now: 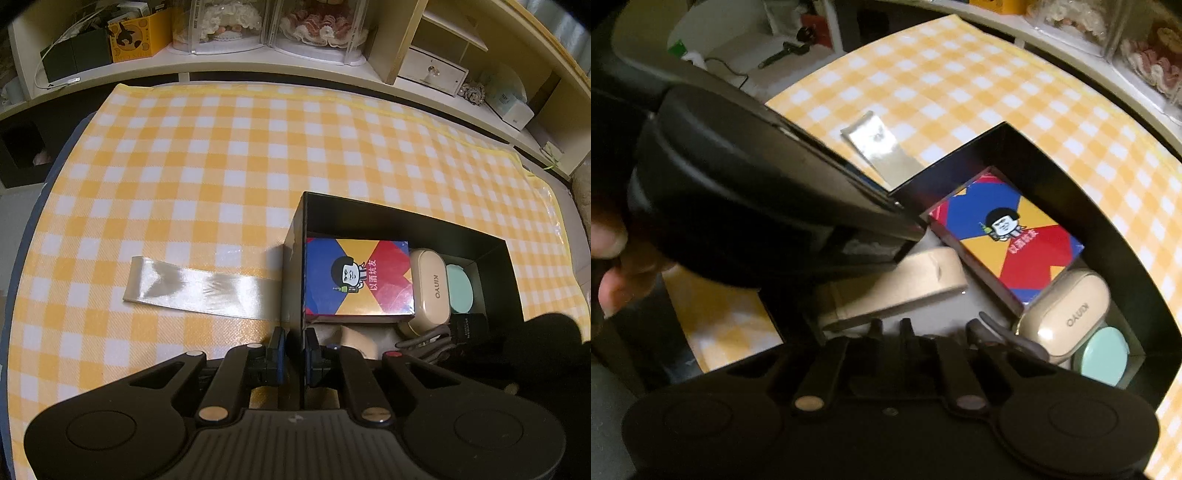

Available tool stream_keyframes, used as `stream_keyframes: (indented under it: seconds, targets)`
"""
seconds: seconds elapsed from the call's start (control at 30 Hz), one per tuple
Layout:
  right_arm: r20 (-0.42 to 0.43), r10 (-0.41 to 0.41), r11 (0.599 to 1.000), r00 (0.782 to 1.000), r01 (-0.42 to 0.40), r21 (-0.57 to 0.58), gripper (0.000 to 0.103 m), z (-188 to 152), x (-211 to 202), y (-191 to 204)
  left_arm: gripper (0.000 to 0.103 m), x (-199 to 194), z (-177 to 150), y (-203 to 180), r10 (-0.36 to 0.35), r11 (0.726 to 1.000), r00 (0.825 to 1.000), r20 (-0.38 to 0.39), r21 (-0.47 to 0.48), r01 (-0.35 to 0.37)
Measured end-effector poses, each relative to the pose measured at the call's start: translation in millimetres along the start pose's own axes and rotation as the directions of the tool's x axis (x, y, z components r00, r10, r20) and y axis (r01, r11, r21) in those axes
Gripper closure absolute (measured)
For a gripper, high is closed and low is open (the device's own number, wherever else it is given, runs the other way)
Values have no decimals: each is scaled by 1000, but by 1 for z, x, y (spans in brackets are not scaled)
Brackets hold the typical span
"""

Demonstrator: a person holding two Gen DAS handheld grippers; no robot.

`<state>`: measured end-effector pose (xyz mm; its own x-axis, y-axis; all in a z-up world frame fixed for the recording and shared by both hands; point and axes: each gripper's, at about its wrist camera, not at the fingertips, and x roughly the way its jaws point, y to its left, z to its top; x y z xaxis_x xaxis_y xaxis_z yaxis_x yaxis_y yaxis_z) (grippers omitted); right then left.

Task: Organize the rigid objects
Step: 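Carry the wooden case into the box beside the card pack and release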

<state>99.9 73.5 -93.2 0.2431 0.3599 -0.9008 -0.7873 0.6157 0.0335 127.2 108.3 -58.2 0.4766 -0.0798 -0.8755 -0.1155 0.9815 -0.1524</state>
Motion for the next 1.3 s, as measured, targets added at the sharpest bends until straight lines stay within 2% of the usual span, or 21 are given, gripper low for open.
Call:
stream_keyframes:
  seconds: [0.13,0.27,0.43,0.53,0.57,0.7,0.73,0.8,0.93,1.0,1.1,1.17,1.3]
  targets:
    - [38,13,1000,999,-13,16,92,-6,-19,-2,92,0,0,0,1,1000,1000,1,3,-1]
    - [115,32,999,993,-36,38,92,-12,-46,-3,92,0,0,0,3,1000,1000,1,3,-3]
    - [173,56,997,983,-65,49,92,-14,-51,1,92,0,1,0,2,1000,1000,2,2,-2]
    - [120,38,999,992,-42,26,92,-17,-41,7,92,-1,0,0,2,1000,1000,2,3,-2]
    - [123,40,999,992,-43,20,92,-7,-41,3,92,-1,0,-1,1,1000,1000,2,3,-1]
    - [55,23,999,998,-26,39,92,-17,-41,-5,92,0,0,0,2,1000,1000,2,3,-2]
    - [48,3,1000,999,-4,27,94,-21,-40,-5,92,0,1,-2,3,1000,1000,2,4,-3]
    - [44,11,999,999,-13,40,94,-24,-39,-8,92,-1,0,-1,2,1000,1000,3,4,-2]
    - [4,-10,998,1000,10,54,94,-17,-24,-7,92,-1,1,0,1,1000,1000,1,6,-1]
    - [-4,-19,999,1000,19,41,98,-10,-15,-4,92,-1,1,0,2,1000,1000,1,8,-2]
    - [0,-21,998,1000,21,53,96,-7,-18,-3,92,0,1,0,0,1000,1000,2,6,0]
    - [20,-1,997,1000,-1,76,93,-9,-23,-7,92,0,1,-1,0,1000,1000,1,6,0]
    - [86,19,994,996,-28,105,92,-17,-49,-11,92,-1,1,0,1,1000,1000,1,7,-1]
